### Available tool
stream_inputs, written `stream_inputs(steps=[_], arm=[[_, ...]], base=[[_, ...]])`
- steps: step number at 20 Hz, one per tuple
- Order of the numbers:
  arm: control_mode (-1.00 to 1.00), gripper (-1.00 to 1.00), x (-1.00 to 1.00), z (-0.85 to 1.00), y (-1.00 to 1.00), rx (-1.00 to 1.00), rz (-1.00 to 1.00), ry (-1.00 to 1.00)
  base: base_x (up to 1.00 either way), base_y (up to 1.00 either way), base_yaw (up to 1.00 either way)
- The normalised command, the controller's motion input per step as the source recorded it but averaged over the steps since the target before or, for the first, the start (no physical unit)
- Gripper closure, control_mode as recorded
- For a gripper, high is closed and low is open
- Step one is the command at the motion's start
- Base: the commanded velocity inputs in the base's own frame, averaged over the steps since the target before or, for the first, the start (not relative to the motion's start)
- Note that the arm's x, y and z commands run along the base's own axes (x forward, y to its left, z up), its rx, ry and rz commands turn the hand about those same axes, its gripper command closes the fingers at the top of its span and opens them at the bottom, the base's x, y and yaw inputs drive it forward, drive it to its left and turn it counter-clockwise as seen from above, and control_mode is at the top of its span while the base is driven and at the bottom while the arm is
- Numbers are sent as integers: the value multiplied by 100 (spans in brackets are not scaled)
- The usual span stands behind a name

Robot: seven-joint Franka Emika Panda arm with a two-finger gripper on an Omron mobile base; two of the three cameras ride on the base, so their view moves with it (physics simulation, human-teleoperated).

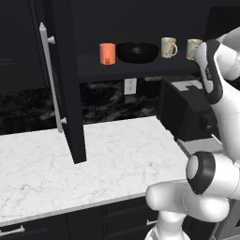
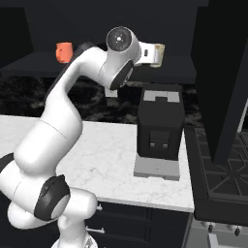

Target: Gather all objects into one cabinet and sort the glasses and bowls to opposite sides.

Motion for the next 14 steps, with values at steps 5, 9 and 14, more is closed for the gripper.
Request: stream_inputs(steps=[5, 9, 14], arm=[[-100, -100, -1, -7, 35, -12, 7, 8], [-100, -100, -2, -1, 76, -10, 1, 0], [-100, -100, 0, 0, 100, 0, 0, 7]], base=[[0, 0, 0], [0, 0, 0], [0, 0, 0]])
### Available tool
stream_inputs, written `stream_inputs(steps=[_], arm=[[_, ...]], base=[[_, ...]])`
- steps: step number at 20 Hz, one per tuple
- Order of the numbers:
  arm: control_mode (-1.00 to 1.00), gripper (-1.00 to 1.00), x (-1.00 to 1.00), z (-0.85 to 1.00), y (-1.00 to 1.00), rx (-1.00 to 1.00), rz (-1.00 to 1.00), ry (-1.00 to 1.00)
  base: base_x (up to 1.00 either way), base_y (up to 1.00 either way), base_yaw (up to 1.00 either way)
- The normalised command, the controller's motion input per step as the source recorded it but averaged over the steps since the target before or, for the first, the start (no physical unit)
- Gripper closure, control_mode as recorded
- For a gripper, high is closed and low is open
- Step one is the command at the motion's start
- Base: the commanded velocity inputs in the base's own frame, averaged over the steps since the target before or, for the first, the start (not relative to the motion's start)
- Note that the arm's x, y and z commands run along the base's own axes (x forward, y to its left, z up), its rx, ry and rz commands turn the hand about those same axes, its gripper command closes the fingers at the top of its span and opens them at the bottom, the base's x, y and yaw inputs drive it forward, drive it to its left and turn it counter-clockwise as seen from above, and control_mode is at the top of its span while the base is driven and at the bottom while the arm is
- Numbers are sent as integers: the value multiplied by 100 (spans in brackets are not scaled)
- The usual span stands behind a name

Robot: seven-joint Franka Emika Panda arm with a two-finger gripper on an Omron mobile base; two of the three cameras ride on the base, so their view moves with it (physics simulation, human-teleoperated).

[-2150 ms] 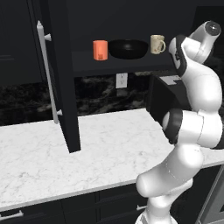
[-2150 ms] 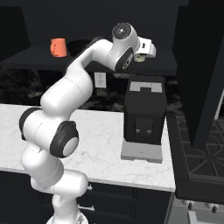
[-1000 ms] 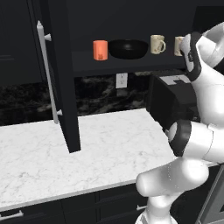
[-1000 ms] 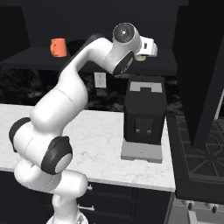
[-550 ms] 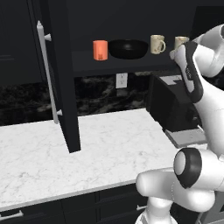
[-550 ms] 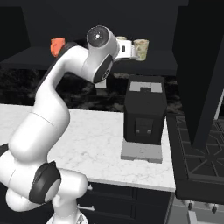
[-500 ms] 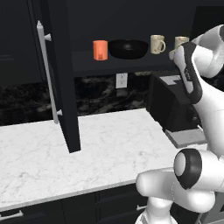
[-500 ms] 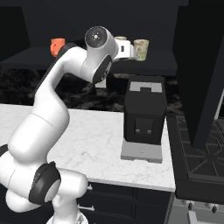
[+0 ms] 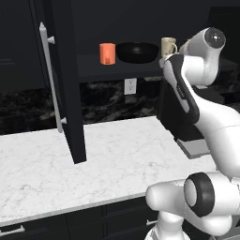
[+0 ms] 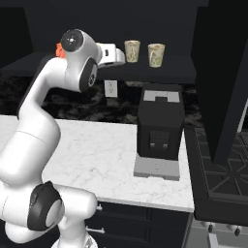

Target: Gather all objects into one cabinet and sort the glasses and bowls to opposite sides.

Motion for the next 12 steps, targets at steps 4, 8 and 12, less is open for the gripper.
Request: stream_inputs(steps=[4, 8, 12], arm=[[-100, -100, 0, 0, 100, 5, -1, 9], [-100, -100, 6, 13, 82, 13, -2, 6], [-100, -100, 3, 4, 8, 5, 0, 6]], base=[[0, 0, 0], [0, 0, 0], [0, 0, 0]])
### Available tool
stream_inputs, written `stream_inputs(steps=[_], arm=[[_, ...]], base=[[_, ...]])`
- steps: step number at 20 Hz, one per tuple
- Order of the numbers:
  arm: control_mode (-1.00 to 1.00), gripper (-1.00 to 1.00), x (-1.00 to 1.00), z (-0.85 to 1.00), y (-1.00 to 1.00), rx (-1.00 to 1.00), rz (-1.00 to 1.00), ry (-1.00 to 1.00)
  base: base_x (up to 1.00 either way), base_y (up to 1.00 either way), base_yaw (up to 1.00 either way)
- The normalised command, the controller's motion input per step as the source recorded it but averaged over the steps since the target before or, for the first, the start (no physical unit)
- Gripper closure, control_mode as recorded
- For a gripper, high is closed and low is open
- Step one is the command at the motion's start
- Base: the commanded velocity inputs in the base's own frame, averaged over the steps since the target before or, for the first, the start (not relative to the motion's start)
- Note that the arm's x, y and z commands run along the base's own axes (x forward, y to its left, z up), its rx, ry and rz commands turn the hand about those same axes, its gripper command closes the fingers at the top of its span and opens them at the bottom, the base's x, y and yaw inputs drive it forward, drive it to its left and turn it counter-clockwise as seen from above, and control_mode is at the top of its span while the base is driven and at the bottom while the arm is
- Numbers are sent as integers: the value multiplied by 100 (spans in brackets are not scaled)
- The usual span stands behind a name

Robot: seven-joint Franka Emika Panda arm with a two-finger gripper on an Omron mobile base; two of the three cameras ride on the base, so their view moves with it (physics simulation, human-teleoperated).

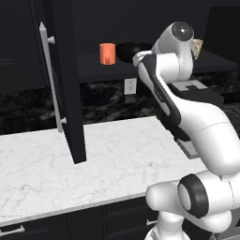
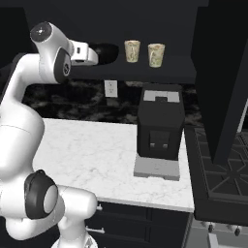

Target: Gather all objects into one cabinet and sort the glasses and bowls to opposite sides.

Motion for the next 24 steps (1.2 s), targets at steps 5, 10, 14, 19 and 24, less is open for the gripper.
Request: stream_inputs(steps=[5, 10, 14, 19, 24], arm=[[-100, -100, 2, -2, 33, 0, 0, 0], [-100, -100, 0, 0, 50, 0, 0, -11], [-100, -100, 0, 0, 38, 0, 1, 1], [-100, -100, 3, 0, 38, 0, 3, 4], [-100, -100, 10, 0, 40, 0, 1, 0]], base=[[0, 0, 0], [0, 0, 0], [0, 0, 0], [0, 0, 0], [0, 0, 0]])
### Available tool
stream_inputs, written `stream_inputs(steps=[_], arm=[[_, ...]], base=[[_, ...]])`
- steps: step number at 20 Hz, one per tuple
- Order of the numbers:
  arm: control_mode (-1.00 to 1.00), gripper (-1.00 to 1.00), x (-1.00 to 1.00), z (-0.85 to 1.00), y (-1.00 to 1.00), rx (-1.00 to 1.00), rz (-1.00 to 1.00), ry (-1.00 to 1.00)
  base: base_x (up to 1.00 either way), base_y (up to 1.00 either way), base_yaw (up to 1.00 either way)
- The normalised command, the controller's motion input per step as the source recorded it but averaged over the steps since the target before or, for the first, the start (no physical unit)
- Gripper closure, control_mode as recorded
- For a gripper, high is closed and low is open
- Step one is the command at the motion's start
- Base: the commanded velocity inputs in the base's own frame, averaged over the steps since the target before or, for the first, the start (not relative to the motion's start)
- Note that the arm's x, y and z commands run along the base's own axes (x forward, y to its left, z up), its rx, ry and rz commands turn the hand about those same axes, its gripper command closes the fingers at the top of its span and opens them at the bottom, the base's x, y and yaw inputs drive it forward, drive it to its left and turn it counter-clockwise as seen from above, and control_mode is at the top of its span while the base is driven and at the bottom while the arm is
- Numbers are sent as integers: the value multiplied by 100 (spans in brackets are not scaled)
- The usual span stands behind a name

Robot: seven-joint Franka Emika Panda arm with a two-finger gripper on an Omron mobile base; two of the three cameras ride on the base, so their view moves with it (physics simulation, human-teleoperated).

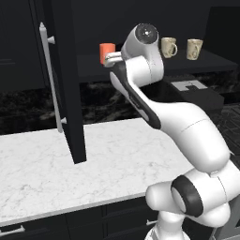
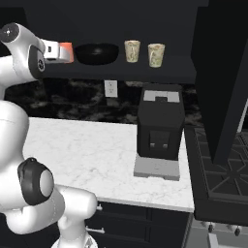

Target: Gather all objects into one cabinet and sort the glasses and bowls to opposite sides.

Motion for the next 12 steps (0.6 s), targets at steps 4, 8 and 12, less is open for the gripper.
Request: stream_inputs(steps=[4, 8, 12], arm=[[-100, -100, 28, 0, 23, 0, 0, 0], [-100, -100, 29, 0, 9, 0, 0, 0], [-100, -100, 29, 0, 11, 0, 0, 0]], base=[[0, 0, 0], [0, 0, 0], [0, 0, 0]])
